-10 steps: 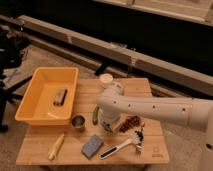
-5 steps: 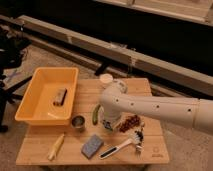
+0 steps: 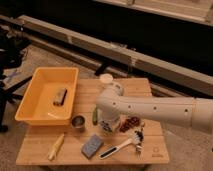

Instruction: Place towel in plastic cup

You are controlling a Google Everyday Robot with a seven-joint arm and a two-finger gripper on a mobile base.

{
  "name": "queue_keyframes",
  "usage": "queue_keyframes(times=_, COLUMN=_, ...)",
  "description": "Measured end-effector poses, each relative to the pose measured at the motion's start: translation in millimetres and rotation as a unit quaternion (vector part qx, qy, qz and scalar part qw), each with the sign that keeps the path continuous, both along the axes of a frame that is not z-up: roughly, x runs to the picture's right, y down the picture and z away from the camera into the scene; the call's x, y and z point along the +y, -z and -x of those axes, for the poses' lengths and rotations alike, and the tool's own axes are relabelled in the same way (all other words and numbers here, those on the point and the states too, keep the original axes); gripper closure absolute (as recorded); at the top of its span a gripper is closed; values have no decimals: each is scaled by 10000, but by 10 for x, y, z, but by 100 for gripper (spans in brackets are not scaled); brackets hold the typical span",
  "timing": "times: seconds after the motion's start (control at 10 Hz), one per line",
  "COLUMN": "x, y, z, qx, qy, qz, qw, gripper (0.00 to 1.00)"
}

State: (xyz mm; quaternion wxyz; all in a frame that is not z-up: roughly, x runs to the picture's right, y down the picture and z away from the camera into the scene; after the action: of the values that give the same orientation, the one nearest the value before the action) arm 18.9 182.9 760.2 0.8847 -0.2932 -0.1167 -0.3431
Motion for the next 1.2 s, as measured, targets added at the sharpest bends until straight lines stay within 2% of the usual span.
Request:
queue_keyframes(times=0.2, x=5, y=-4, z=18, qx=-9, qy=24, qz=2, qw=10000, gripper=78)
queue_keyframes(times=0.7, x=-1, y=15, z=2, qx=-9, qy=70, qz=25, qw=10000, gripper=75)
queue_keyframes(times=1.1, x=-87, y=165, z=32, qx=-163, qy=20, qz=-33, qw=9999, gripper=46)
queue_keyframes(times=1.2, x=-117, y=219, z=44, qx=-221, qy=17, qz=-52, qw=9997, gripper=31)
